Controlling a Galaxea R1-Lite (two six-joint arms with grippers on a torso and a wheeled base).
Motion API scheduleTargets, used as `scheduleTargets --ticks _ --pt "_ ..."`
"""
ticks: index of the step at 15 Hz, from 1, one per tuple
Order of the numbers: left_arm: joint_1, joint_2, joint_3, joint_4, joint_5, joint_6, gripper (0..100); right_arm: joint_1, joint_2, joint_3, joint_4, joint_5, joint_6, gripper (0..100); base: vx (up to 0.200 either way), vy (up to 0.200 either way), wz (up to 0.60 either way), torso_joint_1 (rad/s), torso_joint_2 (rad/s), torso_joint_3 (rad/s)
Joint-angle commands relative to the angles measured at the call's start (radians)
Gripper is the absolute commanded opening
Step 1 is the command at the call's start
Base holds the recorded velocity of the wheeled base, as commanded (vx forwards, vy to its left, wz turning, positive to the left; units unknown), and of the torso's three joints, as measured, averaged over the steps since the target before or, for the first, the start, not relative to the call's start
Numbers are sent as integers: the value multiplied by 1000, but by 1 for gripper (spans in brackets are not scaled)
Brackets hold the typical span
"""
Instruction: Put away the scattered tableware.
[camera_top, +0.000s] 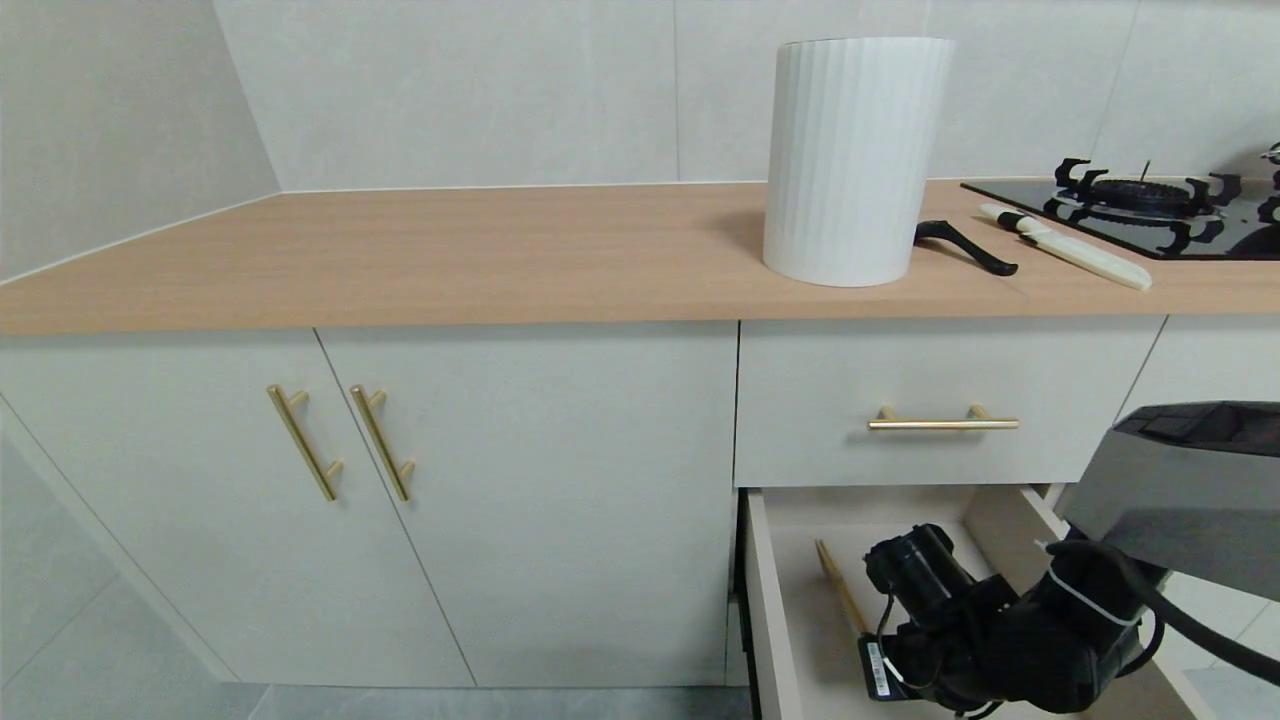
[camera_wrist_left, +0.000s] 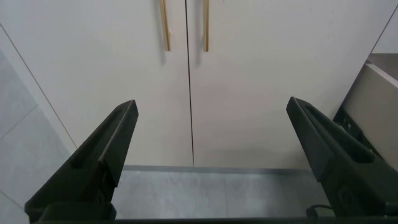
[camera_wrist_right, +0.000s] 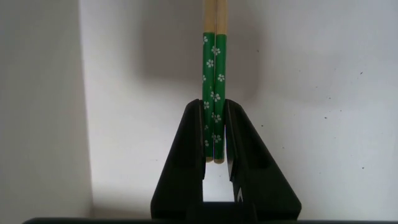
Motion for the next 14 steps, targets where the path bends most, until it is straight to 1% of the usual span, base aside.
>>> scheduleTargets --ticks 1,4,10,11,14 --pt "0 0 0 -1 0 -1 100 0 26 -4 -6 0 0 0 0 0 0 0 0 0" --pt "0 0 0 -1 0 -1 100 0 57 -1 -63 -15 0 0 0 0 0 0 0 0" --pt "0 0 0 -1 0 -1 100 2 58 -4 -65 -17 0 0 0 0 0 0 0 0" --pt "0 0 0 -1 0 -1 100 0 57 -4 -65 -17 0 100 0 0 0 0 0 0" --pt "0 0 0 -1 0 -1 100 2 51 1 -65 -17 0 100 0 0 0 0 0 0"
